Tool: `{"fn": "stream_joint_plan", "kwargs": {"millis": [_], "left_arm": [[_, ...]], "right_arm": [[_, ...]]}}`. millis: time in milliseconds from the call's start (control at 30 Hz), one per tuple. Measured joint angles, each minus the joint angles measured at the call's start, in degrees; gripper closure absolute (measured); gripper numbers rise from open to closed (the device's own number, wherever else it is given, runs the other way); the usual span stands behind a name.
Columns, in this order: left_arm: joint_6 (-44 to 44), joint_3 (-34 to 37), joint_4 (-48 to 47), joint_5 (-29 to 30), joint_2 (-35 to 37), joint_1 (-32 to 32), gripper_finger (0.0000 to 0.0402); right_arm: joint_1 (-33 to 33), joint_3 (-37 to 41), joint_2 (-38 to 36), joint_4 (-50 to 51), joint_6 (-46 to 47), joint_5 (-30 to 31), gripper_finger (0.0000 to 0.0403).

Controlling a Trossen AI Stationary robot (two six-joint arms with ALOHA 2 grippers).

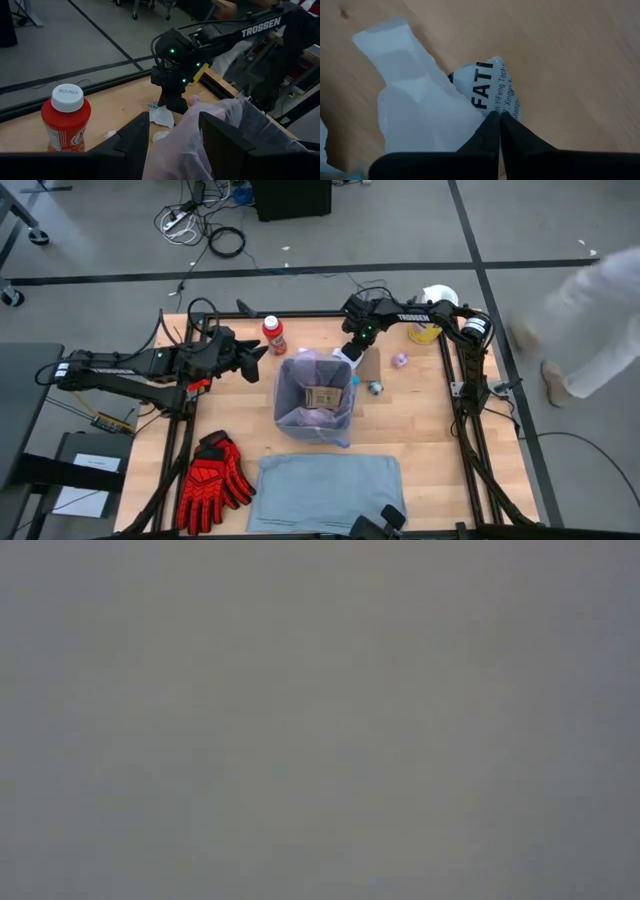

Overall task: Place trash/remove bag and relplace
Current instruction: Put the white paper material into the trash bin

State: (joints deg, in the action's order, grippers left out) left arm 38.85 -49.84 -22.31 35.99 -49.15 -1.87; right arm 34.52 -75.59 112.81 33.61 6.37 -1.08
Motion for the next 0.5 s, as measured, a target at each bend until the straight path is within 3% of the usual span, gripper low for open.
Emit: {"fn": "stream_joint_plan", "kwargs": {"millis": [400, 500], "left_arm": [[-0.93, 0.0, 0.04, 0.15, 0.0, 0.0, 0.022], [-2.68, 0.02, 0.04, 2.43, 0.0, 0.0, 0.022]], "right_arm": [[-1.12, 0.11, -12.0, -0.46, 0.86, -7.23, 0.0403], [-1.11, 0.04, -14.96, -4.33, 0.66, -12.86, 0.0403]]}}
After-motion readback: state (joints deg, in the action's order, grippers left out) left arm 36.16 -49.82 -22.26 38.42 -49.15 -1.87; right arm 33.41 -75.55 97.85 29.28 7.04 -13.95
